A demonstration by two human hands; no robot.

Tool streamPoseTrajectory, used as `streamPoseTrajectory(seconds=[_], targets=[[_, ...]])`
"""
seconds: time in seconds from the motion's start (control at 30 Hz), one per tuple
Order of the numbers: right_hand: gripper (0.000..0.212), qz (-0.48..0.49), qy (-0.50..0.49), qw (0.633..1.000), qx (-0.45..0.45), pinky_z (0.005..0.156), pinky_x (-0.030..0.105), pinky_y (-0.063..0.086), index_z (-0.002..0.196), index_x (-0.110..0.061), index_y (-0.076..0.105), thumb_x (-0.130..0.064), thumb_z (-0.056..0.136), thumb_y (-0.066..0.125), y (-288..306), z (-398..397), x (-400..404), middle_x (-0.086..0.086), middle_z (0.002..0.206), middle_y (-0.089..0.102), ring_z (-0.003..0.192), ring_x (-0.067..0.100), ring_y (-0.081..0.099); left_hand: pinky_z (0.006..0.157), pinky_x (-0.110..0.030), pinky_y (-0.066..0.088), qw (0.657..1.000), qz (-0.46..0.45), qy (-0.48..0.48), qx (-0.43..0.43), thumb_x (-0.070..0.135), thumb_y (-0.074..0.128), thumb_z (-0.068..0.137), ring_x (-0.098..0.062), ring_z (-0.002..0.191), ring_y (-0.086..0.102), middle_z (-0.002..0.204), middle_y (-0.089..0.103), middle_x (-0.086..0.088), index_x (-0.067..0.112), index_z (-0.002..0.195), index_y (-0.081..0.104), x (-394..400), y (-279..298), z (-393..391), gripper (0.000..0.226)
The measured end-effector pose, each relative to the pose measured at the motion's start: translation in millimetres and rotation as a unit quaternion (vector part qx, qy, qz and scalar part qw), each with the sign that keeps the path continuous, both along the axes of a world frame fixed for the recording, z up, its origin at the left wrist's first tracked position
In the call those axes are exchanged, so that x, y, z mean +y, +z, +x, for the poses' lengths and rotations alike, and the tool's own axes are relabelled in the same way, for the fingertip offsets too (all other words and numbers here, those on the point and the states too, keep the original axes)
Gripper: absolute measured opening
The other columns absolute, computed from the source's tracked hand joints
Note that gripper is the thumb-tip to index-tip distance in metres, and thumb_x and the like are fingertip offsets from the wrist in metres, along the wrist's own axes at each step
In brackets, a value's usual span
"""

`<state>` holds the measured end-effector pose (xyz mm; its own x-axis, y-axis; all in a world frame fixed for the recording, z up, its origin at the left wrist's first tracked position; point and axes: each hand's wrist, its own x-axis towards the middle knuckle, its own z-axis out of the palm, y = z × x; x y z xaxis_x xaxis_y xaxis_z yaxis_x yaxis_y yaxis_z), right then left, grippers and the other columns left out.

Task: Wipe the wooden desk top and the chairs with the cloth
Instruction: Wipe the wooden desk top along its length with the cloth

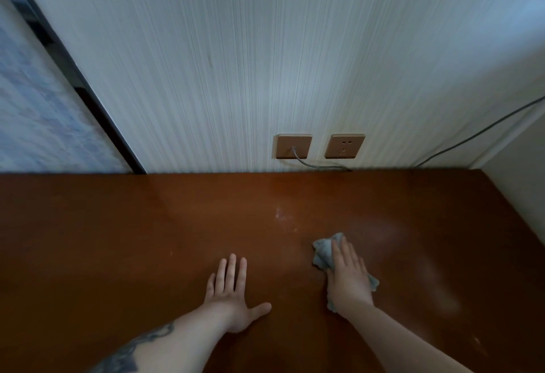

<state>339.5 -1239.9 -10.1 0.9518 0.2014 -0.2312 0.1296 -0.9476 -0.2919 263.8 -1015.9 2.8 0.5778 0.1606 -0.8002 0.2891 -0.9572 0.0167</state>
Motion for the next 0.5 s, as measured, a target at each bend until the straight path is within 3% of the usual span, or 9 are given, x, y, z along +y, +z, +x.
streamPoseTrajectory(seconds=[0.1,0.17,0.2,0.27,0.4,0.43,0.5], targets=[[0.073,0.012,0.184,0.983,-0.006,0.114,0.021,-0.014,0.151,-0.027,-0.008,-0.020,0.100,0.042,-7,-22,-5,-0.011,0.151,-0.026,0.142,0.008,-0.019,0.116,-0.045,-0.014,1.000,0.006,-0.002,0.006,0.084,0.025,0.080,-0.023,0.134,-0.041,0.129,-0.055,-0.002,0.023,0.126,-0.044,-1,1,1,0.103],[0.077,0.006,0.237,0.972,-0.009,0.113,0.018,-0.005,0.152,-0.029,0.008,-0.027,0.089,0.053,-7,-35,-26,-0.011,0.157,-0.007,0.146,0.009,0.000,0.116,-0.045,-0.014,1.000,0.003,-0.005,0.008,0.083,0.024,0.080,-0.024,0.133,-0.042,0.128,-0.056,-0.003,0.022,0.127,-0.044,0,0,2,0.103],[0.077,0.004,0.235,0.972,-0.002,0.112,0.016,-0.007,0.151,-0.034,0.007,-0.027,0.089,0.053,-7,-36,-36,-0.014,0.157,-0.007,0.146,0.006,0.002,0.116,-0.045,-0.014,1.000,0.004,-0.008,0.010,0.083,0.023,0.080,-0.024,0.133,-0.042,0.129,-0.056,-0.003,0.022,0.126,-0.045,1,0,2,0.103],[0.071,0.014,0.188,0.982,-0.012,0.109,0.016,-0.017,0.147,-0.039,-0.011,-0.021,0.100,0.039,-9,-33,-47,-0.020,0.151,-0.026,0.144,0.003,-0.015,0.116,-0.046,-0.014,1.000,0.007,-0.009,0.016,0.084,0.023,0.080,-0.024,0.132,-0.043,0.129,-0.056,-0.003,0.022,0.125,-0.045,2,0,2,0.102],[0.064,-0.001,-0.066,0.995,-0.068,0.117,0.035,-0.006,0.153,-0.024,-0.007,-0.018,0.100,0.029,-8,-23,-1,-0.007,0.158,-0.018,0.147,0.013,-0.012,0.116,-0.046,-0.015,1.000,0.007,-0.003,0.011,0.084,0.023,0.079,-0.024,0.132,-0.043,0.130,-0.056,-0.003,0.023,0.126,-0.045,1,-1,1,0.103],[0.066,0.007,-0.090,0.994,-0.064,0.117,0.036,-0.006,0.153,-0.023,-0.009,-0.018,0.100,0.029,-6,-24,16,-0.005,0.159,-0.017,0.147,0.014,-0.012,0.115,-0.046,-0.015,1.000,0.004,-0.001,0.003,0.084,0.023,0.079,-0.024,0.132,-0.043,0.130,-0.056,-0.002,0.023,0.127,-0.045,1,-1,1,0.103],[0.069,0.033,-0.011,0.998,-0.054,0.117,0.031,-0.012,0.150,-0.028,-0.014,-0.015,0.100,0.031,-10,-34,34,-0.007,0.156,-0.022,0.146,0.013,-0.016,0.116,-0.046,-0.015,1.000,0.000,0.002,-0.023,0.085,0.022,0.078,-0.022,0.131,-0.044,0.132,-0.055,0.000,0.024,0.130,-0.044,2,-3,-3,0.104]])
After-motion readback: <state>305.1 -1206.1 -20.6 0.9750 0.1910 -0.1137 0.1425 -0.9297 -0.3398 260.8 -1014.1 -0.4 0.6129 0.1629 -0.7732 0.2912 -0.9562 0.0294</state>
